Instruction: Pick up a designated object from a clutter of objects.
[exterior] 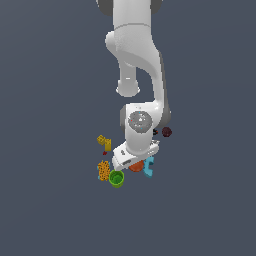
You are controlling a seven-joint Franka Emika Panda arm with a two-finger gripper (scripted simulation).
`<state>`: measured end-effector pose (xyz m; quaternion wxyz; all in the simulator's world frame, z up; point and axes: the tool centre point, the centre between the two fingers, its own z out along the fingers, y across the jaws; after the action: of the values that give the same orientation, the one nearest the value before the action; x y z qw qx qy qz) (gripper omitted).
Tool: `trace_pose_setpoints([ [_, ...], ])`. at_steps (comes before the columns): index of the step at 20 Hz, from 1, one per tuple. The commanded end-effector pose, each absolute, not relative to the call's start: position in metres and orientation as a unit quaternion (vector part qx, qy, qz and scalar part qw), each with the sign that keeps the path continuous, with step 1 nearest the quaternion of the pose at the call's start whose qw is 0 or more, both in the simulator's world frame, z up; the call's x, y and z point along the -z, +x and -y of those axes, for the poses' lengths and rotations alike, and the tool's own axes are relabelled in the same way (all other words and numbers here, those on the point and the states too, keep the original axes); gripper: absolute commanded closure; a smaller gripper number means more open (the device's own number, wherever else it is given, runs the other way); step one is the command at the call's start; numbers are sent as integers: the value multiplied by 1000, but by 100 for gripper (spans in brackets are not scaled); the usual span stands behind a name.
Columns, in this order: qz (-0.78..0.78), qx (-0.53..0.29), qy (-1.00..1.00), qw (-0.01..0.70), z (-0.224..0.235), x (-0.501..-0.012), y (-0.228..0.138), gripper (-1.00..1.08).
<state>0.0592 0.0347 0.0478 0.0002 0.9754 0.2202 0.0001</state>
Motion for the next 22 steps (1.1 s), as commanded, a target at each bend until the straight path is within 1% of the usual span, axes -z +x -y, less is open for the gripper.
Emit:
trace_pose_setpoints([
  [1,-221,0,975,0,-35,-47,59,108],
  [8,-220,0,975,0,-34,-49,59,108],
  [12,-220,0,975,0,-32,-59,60,108],
  [17,-220,0,975,0,-24,-85,61,108],
  [22,-220,0,975,0,-13,-127,63,108],
])
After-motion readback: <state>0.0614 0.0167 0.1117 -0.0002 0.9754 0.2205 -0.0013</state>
